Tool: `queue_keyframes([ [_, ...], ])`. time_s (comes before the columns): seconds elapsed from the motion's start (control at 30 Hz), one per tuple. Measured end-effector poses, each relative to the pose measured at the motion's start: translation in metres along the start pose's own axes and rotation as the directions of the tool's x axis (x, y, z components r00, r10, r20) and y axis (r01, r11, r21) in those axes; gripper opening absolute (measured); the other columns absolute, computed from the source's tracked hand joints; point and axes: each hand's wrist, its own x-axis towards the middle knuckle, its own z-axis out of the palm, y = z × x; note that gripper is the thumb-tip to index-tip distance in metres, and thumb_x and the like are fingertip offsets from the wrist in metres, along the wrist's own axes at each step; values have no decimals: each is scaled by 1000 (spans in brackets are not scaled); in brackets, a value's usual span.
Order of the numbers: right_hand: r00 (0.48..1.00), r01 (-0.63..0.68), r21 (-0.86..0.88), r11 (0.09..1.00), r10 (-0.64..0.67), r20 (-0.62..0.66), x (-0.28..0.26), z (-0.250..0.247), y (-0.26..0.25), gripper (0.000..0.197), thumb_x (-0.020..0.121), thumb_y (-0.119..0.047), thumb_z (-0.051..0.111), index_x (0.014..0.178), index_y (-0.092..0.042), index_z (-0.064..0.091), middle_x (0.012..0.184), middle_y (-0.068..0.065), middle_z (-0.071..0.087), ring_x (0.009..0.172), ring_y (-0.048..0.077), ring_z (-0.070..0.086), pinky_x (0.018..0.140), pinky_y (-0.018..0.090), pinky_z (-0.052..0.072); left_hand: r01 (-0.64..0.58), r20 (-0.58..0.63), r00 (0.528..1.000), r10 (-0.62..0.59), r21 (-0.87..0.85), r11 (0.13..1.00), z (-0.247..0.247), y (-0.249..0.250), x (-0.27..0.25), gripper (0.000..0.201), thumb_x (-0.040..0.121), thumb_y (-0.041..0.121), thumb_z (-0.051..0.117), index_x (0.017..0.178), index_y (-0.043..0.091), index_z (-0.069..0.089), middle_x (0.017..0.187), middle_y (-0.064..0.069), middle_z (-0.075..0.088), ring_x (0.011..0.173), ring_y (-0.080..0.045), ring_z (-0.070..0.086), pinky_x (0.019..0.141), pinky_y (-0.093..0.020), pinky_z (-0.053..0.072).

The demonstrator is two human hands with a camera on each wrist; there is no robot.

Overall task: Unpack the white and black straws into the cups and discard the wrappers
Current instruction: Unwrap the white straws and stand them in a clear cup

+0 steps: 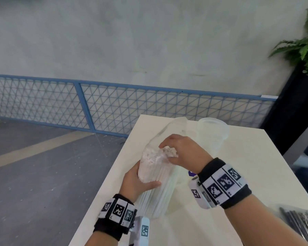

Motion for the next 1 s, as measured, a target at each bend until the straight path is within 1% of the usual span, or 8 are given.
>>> queue_keyframes([
  [0.07, 995, -3, -84, 996, 11, 104, 5, 2, -5, 48, 81, -24, 67, 127, -21, 52, 122, 3, 54, 107, 19, 55, 91, 28, 44, -4, -1, 1000, 4, -4, 1000, -5, 1, 0, 63, 55, 12, 88, 104, 29, 53, 93, 18, 62, 90, 8, 54, 67, 0, 42],
  [0.23, 979, -16, -122, 992, 40, 202, 9, 9, -11, 51, 82, -18, 65, 130, -17, 47, 125, 8, 45, 103, 26, 55, 84, 28, 43, 1, -3, 1000, -1, -7, 1000, -4, -3, -6, 63, 56, 9, 88, 101, 33, 52, 95, 18, 62, 89, 11, 54, 67, 0, 41],
  [0.43, 940, 30, -159, 987, 26, 341, 9, 16, -16, 73, 76, -23, 75, 138, -13, 37, 138, 7, 37, 115, 26, 50, 95, 32, 44, 2, 31, 1000, -3, 45, 999, -4, -14, -11, 59, 56, 10, 88, 93, 37, 50, 91, 12, 62, 85, 1, 54, 67, -5, 44],
  [0.57, 975, -34, -83, 996, 52, 217, 5, 26, -9, 63, 77, -7, 70, 134, -17, 44, 129, 8, 41, 105, 27, 55, 86, 28, 45, -4, 44, 999, 2, 42, 999, -4, -16, -13, 61, 56, 17, 89, 97, 41, 50, 100, 7, 65, 92, -7, 58, 76, -15, 47],
  [0.7, 980, -36, -5, 999, 36, 195, 0, 28, -4, 62, 75, -17, 74, 132, -17, 48, 121, 7, 50, 104, 25, 54, 87, 28, 43, -14, 40, 999, 12, 50, 999, -3, -16, -14, 61, 58, 15, 88, 97, 42, 50, 96, 12, 64, 82, 13, 56, 71, -4, 43],
  [0.8, 980, -12, 23, 1000, 7, 198, 0, 27, -4, 67, 73, -27, 77, 133, -19, 47, 122, 5, 51, 108, 22, 53, 91, 27, 42, -16, 33, 999, 14, 54, 998, -2, -16, -15, 62, 57, 13, 88, 97, 41, 49, 94, 12, 63, 80, 18, 54, 70, -3, 42],
  [0.93, 986, -92, 72, 993, 81, 145, 0, 32, -3, 61, 74, -27, 77, 129, -20, 52, 110, 9, 55, 102, 24, 56, 82, 20, 39, -14, 58, 998, 10, 63, 998, -3, -18, -13, 64, 55, 16, 89, 100, 42, 50, 100, 11, 65, 91, 5, 58, 73, -4, 43],
  [1.0, 986, -111, 56, 992, 103, 129, -2, 36, -6, 57, 79, -23, 72, 131, -19, 49, 113, 10, 54, 103, 25, 56, 84, 21, 39, -19, 49, 999, 15, 67, 998, -2, -19, -13, 63, 56, 16, 89, 99, 42, 51, 99, 11, 65, 93, -3, 58, 73, -4, 44],
])
